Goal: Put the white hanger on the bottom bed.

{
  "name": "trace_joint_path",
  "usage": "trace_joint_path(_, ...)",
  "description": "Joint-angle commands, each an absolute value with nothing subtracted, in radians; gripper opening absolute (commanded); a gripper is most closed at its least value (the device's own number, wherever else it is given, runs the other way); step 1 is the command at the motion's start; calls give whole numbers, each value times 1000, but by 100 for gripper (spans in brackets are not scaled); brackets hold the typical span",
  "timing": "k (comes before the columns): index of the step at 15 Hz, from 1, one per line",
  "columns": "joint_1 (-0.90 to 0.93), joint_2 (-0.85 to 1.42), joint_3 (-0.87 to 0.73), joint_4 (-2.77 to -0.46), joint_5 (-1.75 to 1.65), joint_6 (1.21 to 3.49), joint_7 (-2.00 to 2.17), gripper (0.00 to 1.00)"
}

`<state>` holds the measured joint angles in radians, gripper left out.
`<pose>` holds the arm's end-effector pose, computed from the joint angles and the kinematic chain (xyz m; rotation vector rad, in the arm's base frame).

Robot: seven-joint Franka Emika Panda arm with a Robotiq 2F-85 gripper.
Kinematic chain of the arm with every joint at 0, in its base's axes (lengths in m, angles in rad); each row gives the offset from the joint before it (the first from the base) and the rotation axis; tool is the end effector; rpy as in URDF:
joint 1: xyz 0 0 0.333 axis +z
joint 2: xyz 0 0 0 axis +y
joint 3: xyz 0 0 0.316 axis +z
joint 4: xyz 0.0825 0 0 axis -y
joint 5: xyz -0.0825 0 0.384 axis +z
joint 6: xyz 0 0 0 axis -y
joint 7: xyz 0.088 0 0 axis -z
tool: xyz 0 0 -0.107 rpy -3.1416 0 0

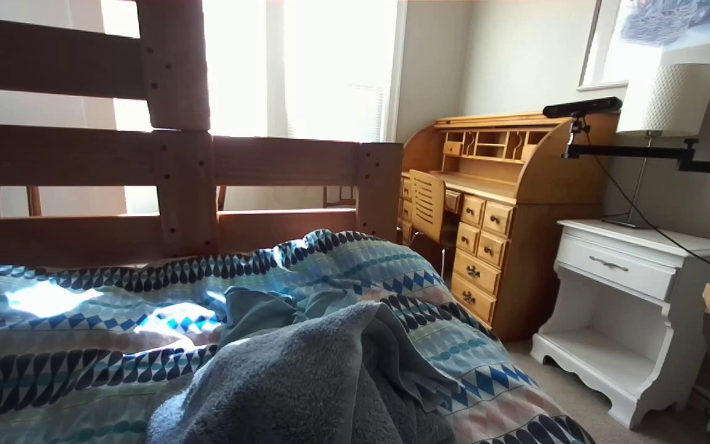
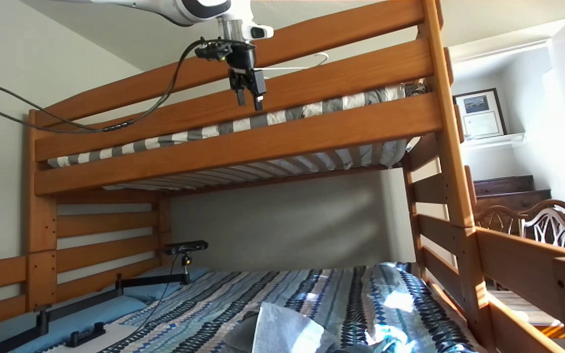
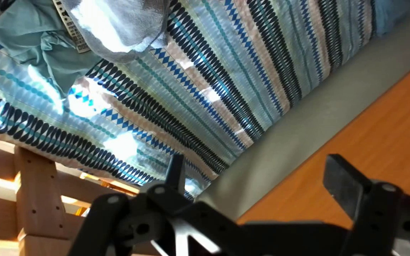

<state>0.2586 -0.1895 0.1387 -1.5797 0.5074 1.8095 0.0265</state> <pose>0.4484 0.2426 0.7553 -2.5130 -0.4547 -0.3934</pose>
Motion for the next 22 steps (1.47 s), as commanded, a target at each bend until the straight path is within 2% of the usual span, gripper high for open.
trace_joint_path(1,240,-181,153,-1564,512,1799,28,100)
trace_joint_path(5,240,-170,154,-1556,513,1797,31,100)
trace_joint_path(10,293,-81,232,-1429,618,1920,99,100)
trace_joint_path(15,334,33,320,-1269,658,2121,163,100)
trace_joint_path(22,363,171,363,-1107,694,2362,257,100)
